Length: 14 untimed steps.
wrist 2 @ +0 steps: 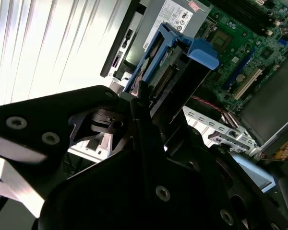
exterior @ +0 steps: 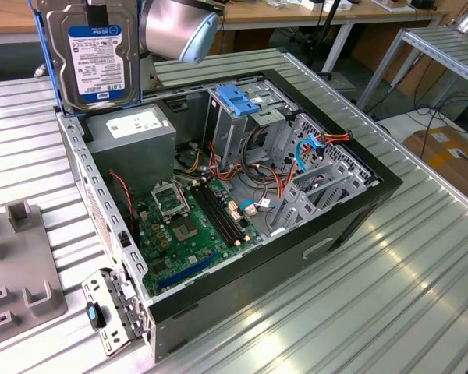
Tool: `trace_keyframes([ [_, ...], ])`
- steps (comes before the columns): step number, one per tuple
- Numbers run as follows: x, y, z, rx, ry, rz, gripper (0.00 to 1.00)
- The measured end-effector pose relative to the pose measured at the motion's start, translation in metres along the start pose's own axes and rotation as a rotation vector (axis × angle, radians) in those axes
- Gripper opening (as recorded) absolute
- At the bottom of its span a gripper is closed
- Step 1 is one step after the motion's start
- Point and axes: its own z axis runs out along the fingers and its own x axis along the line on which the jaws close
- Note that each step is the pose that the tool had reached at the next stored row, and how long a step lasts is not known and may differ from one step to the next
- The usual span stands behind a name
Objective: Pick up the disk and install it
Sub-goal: 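Pick up the disk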
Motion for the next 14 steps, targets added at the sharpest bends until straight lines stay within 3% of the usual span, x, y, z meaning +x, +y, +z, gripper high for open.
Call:
trace_keyframes([
  [8, -0.0012, -0.0321, 0.0004, 0.0001, -0.0001, 0.000, 0.35],
  [10, -0.0018, -0.0465, 0.0006, 0.0001, -0.0001, 0.000, 0.35],
  [12, -0.0020, -0.0530, 0.0006, 0.0000, 0.0000, 0.000, 0.35],
  [14, -0.0021, -0.0550, 0.0007, 0.0002, -0.0002, 0.000, 0.35],
])
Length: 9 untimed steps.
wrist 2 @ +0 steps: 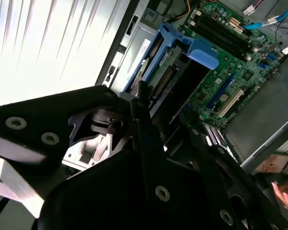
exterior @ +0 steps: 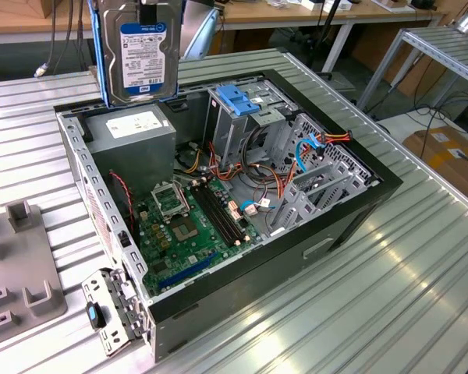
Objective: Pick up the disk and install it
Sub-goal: 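Pick up the disk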
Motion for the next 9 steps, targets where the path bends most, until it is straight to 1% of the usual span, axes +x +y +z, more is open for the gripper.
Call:
trace_keyframes([
  [9, -0.0001, -0.0005, 0.0000, -0.0001, 0.0001, 0.000, 0.35],
])
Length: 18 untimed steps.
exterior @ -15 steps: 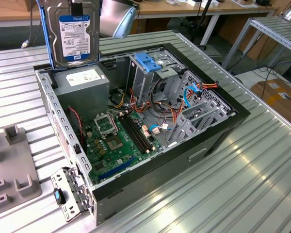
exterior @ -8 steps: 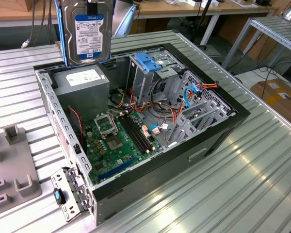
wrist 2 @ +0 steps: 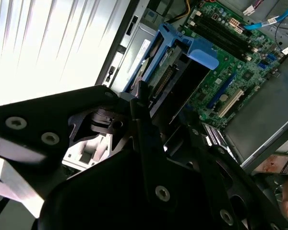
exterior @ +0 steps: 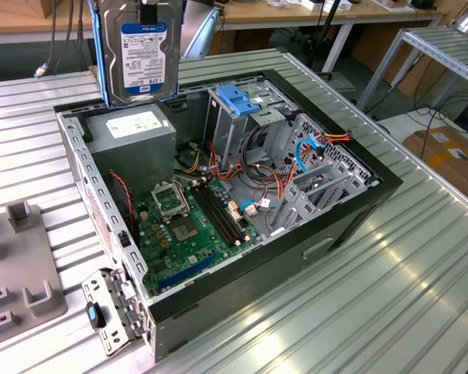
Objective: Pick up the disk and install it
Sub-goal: 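Pick up the disk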
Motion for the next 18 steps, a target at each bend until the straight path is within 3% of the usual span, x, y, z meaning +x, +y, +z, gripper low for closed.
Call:
trace_keyframes([
  [7, -0.0005, -0.0092, 0.0000, -0.0001, 0.0000, 0.000, 0.35],
  [18, -0.0022, -0.0328, 0.0002, 0.0000, 0.0001, 0.000, 0.35],
])
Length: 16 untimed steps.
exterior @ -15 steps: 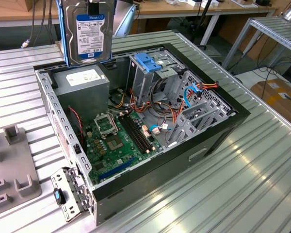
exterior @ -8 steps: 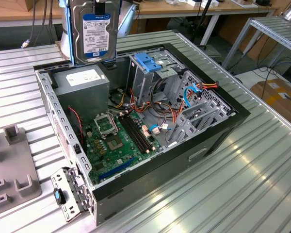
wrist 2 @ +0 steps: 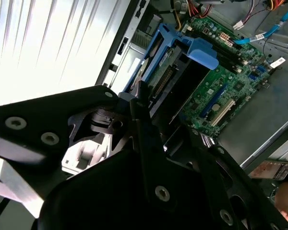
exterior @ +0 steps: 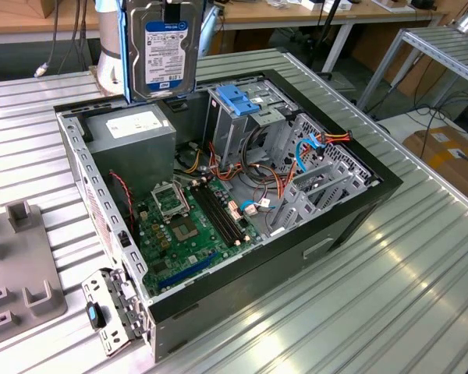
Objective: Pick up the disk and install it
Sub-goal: 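Pick up the disk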
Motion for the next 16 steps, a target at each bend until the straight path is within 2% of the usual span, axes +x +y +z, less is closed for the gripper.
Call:
trace_keyframes([
  [6, -0.0011, -0.0154, 0.0001, -0.0001, 0.0001, 0.000, 0.35],
  [13, -0.0020, -0.0267, 0.0002, 0.0000, 0.0000, 0.000, 0.35],
  [16, -0.0022, -0.0289, 0.0002, 0.0000, 0.0000, 0.000, 0.35],
])
